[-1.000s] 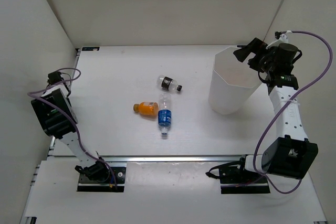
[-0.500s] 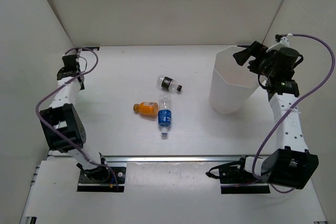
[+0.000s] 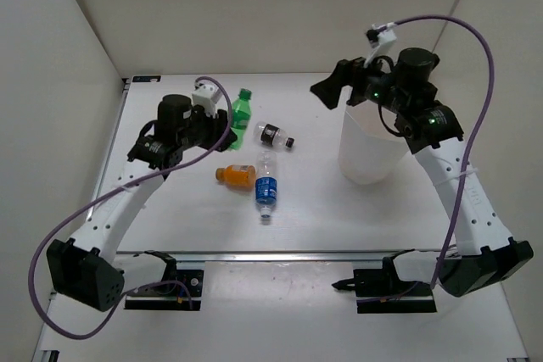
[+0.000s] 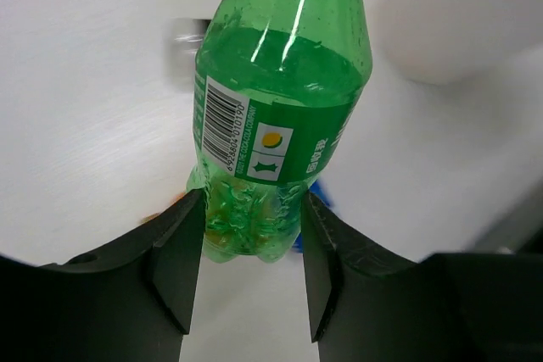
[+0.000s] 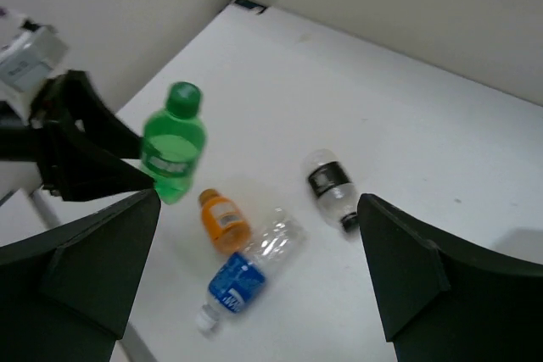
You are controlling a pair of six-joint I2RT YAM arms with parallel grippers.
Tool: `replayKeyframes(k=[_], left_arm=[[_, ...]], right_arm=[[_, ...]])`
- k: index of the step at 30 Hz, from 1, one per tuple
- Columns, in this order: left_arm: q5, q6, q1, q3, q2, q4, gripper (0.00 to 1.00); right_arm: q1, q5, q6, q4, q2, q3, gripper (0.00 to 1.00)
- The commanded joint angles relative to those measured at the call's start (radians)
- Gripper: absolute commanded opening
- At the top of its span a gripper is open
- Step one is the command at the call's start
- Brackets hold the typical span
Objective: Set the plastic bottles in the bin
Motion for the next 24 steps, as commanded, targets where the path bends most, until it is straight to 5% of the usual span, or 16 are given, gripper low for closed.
replayKeyframes(k=[1,9,24], left_arm=[[0.367,-0.083,-0.034,-0.087,-0.085,0.108,0.09],[0.519,-0.211,-0.079,-0.166,-0.186,0.208,0.07],[0.592,-0.297,-0.142,-0.237,-0.163,0.318,0.04]], right_arm=[[0.100,-0.055,-0.052,0.010,0.019,0.018,0.99],[0.291,-0.087,0.048,0.176,0.016,-0.165,0.99],[0.358,-0.167,0.184,0.426,0.050,-0.323,0.99]])
